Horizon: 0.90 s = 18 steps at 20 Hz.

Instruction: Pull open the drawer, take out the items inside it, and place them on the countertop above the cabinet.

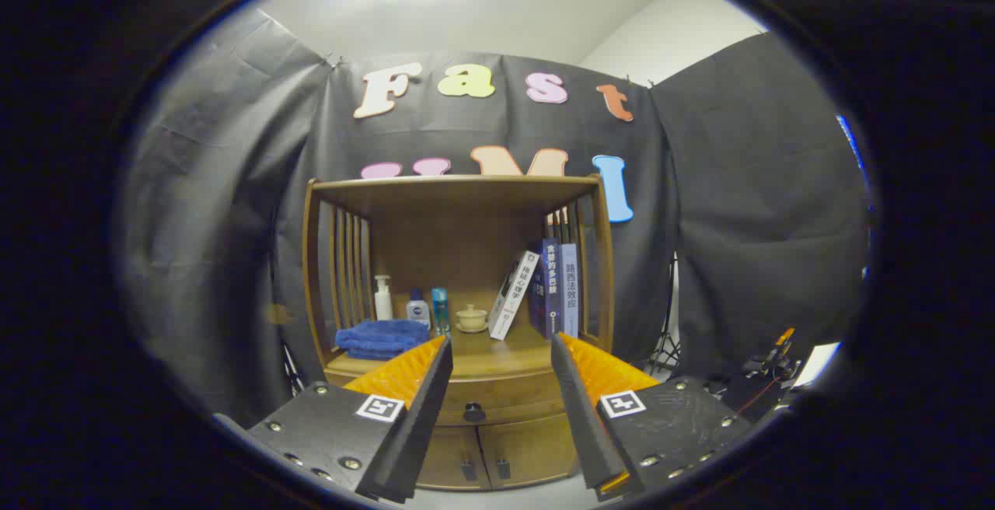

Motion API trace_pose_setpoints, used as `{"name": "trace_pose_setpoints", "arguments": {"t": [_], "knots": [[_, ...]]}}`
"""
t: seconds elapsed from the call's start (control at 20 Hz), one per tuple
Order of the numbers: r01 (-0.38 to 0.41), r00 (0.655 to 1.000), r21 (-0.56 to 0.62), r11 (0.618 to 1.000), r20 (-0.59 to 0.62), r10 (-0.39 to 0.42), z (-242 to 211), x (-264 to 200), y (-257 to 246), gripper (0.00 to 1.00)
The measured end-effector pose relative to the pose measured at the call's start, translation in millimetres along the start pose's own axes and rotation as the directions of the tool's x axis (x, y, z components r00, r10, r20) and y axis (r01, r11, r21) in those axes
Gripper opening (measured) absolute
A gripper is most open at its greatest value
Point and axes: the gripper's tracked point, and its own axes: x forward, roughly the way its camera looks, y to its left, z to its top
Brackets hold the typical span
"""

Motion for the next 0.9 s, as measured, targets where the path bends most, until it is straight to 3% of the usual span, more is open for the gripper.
{"name": "trace_pose_setpoints", "arguments": {"t": [0.9], "knots": [[-0.063,0.997,-0.014,0.998,-0.045,0.062,-22,13,12,0.77]]}}
